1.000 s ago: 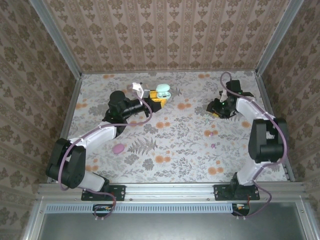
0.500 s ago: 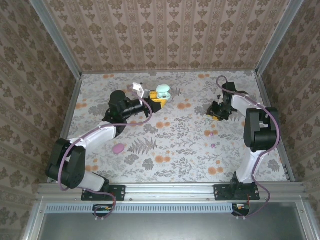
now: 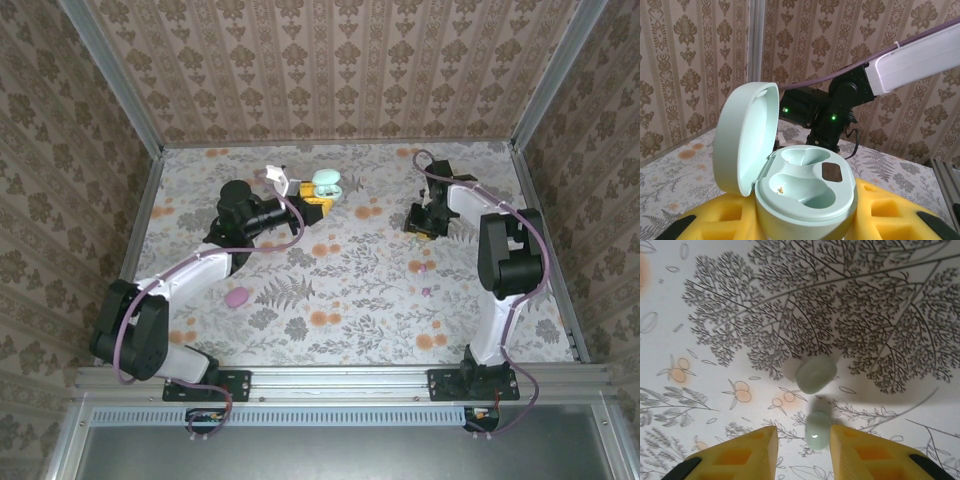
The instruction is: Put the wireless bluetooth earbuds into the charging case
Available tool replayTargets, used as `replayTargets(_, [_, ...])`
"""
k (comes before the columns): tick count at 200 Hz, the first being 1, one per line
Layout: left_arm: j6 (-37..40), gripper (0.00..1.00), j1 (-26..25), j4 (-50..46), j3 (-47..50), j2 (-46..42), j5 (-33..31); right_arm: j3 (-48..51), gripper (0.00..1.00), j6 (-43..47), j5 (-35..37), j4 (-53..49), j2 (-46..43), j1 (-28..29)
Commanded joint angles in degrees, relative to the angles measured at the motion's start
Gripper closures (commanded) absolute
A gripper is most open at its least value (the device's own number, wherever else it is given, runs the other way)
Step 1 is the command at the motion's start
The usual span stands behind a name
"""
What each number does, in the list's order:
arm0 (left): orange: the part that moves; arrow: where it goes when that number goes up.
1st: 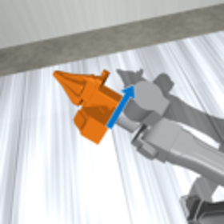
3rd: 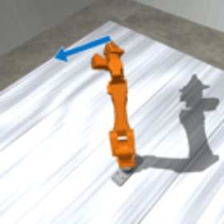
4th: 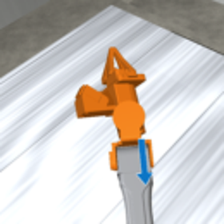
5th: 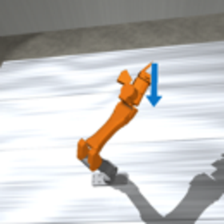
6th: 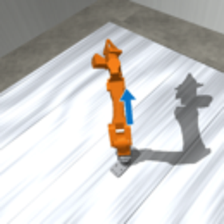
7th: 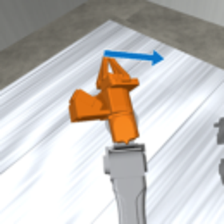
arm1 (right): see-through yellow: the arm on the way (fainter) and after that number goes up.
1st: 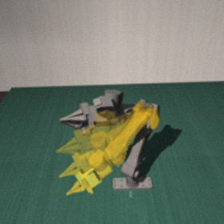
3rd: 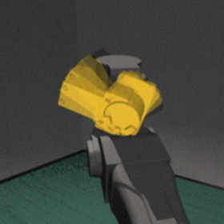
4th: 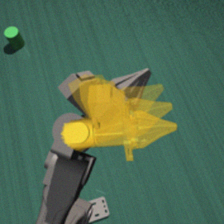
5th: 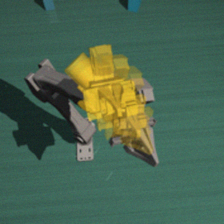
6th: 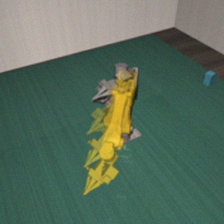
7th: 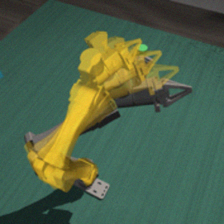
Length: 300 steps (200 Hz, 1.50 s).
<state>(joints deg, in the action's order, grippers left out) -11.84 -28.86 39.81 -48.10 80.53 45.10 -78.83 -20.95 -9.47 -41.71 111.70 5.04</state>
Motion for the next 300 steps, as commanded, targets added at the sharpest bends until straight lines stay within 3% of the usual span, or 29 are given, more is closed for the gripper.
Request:
replayTargets(1, [1.38, 0.73, -0.32, 0.27, -1.04, -1.74, -0.12, -1.64, 0.65, 0.25, 4.86, -3.95, 0.20, 0.92])
replayTargets(105, [2.77, 0.73, -0.23, -1.08, -0.70, -2.57, -0.45, -3.79, 0.66, -0.05, 6.92, -4.49, 1.59, 2.36])
replayTargets(212, [3.84, 0.73, -0.19, -2.74, -0.54, -3.41, -0.79, -3.36, 0.68, -7.05, -3.11, 3.36, 2.98, -2.30])
replayTargets(300, [5.15, 0.73, -0.05, -4.48, -0.94, -3.81, -0.55, -2.90, 0.68, -9.00, -4.29, 4.91, 4.17, -2.69])
